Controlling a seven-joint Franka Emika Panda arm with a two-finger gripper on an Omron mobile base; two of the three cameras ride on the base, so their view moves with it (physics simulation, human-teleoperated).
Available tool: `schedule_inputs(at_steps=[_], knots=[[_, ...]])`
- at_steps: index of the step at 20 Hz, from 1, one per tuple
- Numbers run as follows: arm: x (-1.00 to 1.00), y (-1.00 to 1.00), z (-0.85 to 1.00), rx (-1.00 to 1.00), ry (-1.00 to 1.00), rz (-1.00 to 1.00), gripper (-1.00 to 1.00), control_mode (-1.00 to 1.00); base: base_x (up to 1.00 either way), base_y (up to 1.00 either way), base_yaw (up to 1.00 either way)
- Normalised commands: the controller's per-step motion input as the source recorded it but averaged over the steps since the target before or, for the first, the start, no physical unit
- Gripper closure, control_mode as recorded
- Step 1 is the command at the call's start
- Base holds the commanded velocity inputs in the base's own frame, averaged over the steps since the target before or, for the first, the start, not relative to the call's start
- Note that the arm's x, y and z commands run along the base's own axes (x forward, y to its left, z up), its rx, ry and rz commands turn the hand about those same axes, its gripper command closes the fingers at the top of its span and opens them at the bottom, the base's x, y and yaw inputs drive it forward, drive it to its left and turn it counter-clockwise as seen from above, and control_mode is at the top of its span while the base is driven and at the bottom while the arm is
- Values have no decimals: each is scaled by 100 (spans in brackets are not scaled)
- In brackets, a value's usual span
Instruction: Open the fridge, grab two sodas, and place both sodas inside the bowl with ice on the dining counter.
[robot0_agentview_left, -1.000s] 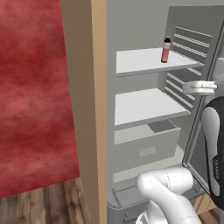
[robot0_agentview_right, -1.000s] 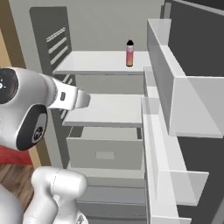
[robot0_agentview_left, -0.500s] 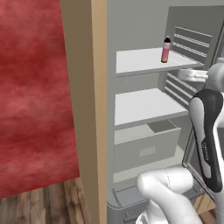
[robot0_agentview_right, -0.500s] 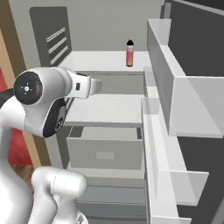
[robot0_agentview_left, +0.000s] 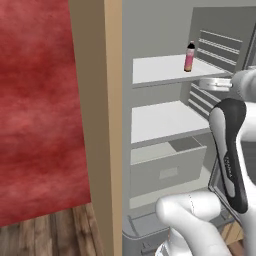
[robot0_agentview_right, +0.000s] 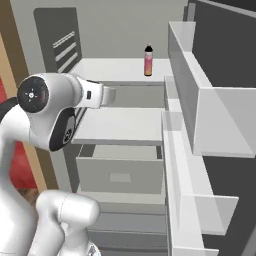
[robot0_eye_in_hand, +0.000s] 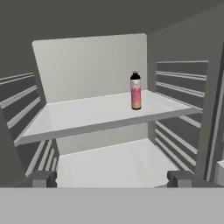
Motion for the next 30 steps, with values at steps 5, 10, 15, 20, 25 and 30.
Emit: schedule_inputs(at_steps=[5,10,15,20,25,30], knots=[[61,4,7,-2,12,-1,-100,-100,0,0,0],[55,-4,31,-1,5,0,-100,-100,0,0,0],[28,-24,13,0,-5,1,-100,-100,0,0,0],[36,-20,1,0,0,0,-100,-100,0,0,0],[46,-16,0,0,0,0,-100,-100,0,0,0],[47,-9,0,0,0,0,-100,-100,0,0,0]])
